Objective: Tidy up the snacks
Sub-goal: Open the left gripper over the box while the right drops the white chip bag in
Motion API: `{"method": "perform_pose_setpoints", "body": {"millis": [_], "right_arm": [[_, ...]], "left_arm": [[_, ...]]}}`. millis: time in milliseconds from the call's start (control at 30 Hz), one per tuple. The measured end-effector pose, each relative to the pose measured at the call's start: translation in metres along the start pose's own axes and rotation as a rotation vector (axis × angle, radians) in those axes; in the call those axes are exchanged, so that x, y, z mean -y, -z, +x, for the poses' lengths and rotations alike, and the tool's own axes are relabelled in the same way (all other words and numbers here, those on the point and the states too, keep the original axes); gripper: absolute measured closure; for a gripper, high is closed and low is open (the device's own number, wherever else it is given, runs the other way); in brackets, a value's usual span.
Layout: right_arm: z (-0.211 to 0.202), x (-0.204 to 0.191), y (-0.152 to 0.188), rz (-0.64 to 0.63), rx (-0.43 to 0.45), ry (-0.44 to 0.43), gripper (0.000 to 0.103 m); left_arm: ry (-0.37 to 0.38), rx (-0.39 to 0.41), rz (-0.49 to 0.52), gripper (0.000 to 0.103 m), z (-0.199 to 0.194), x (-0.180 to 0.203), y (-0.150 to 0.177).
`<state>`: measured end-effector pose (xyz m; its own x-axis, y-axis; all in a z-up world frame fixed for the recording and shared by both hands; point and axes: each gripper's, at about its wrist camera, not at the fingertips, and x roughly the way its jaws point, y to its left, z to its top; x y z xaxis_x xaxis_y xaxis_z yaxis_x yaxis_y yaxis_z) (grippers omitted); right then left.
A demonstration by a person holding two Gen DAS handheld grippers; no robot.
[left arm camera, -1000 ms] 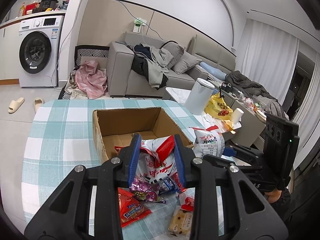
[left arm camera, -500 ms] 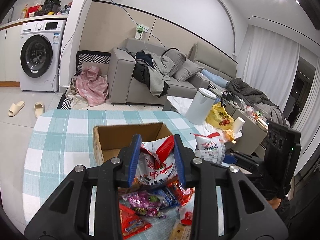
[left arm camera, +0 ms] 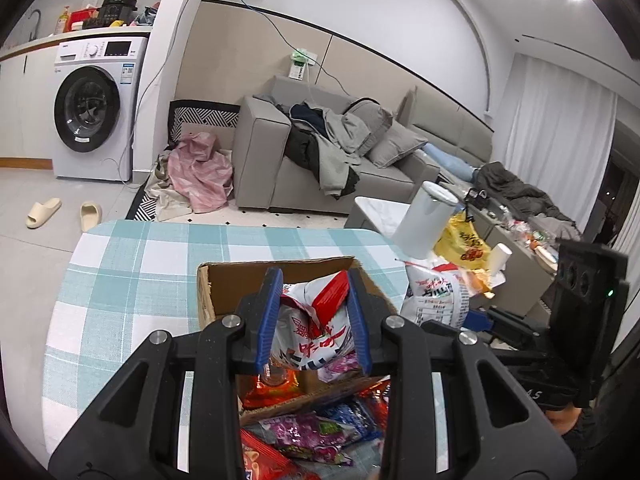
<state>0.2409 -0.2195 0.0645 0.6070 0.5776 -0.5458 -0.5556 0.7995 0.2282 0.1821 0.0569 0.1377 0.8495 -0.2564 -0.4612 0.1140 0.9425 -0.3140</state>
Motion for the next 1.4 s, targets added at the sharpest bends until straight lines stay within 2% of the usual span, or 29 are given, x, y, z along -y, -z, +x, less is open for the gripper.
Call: {"method": "perform_pose_setpoints", "body": {"millis": [233,533,700,767,867,900,933,967,1000,1200,1267,1333,1400], "right_arm": [[0.020,0.005,-0.001,0.019,-0.014,0.011,0.054],[0.040,0.017,-0.001,0.046,-0.037,0.037,0.054],[0.036,0.018,-0.002,0.043,-0.010,0.032,0.047],[0.031,0.019,-0.001,0.039,0.000,0.033,0.037],[0.023,0.020,0.000,0.037,0.012,0.037,0.026],[0.019,0.021,0.001,0.038,0.019,0.037,0.024],[0.015,0.022,0.002,0.040,0.023,0.031,0.015],[0.012,0.023,0.003,0.046,0.026,0.026,0.008],[0.008,0.024,0.005,0.054,0.031,0.020,0.006],[-0.007,0.023,0.014,0.040,0.012,0.011,0.001],[-0.012,0.020,0.018,0.035,0.010,0.004,0.000],[-0.016,0.018,0.023,0.029,0.013,0.006,0.000],[-0.021,0.017,0.026,0.028,0.011,0.001,0.000]], "left_arm": [[-0.098,-0.019,0.046,0.074,0.030,0.004,0.014],[-0.141,-0.059,0.077,0.074,0.064,0.009,0.031],[-0.168,-0.069,0.077,0.072,0.071,0.008,0.037],[-0.161,-0.071,0.067,0.072,0.069,0.006,0.040],[-0.160,-0.064,0.064,0.056,0.062,0.004,0.043],[-0.165,-0.058,0.064,0.044,0.057,0.004,0.044],[-0.170,-0.048,0.062,0.032,0.053,0.004,0.044],[-0.171,-0.038,0.062,0.027,0.047,0.006,0.045],[-0.174,-0.025,0.062,0.021,0.041,0.006,0.046],[-0.192,-0.026,0.061,0.015,0.017,0.012,0.053],[-0.213,-0.027,0.073,0.010,0.009,0.015,0.057],[-0.221,-0.020,0.081,0.001,0.001,0.018,0.063],[-0.220,-0.011,0.087,0.001,-0.009,0.022,0.070]]}}
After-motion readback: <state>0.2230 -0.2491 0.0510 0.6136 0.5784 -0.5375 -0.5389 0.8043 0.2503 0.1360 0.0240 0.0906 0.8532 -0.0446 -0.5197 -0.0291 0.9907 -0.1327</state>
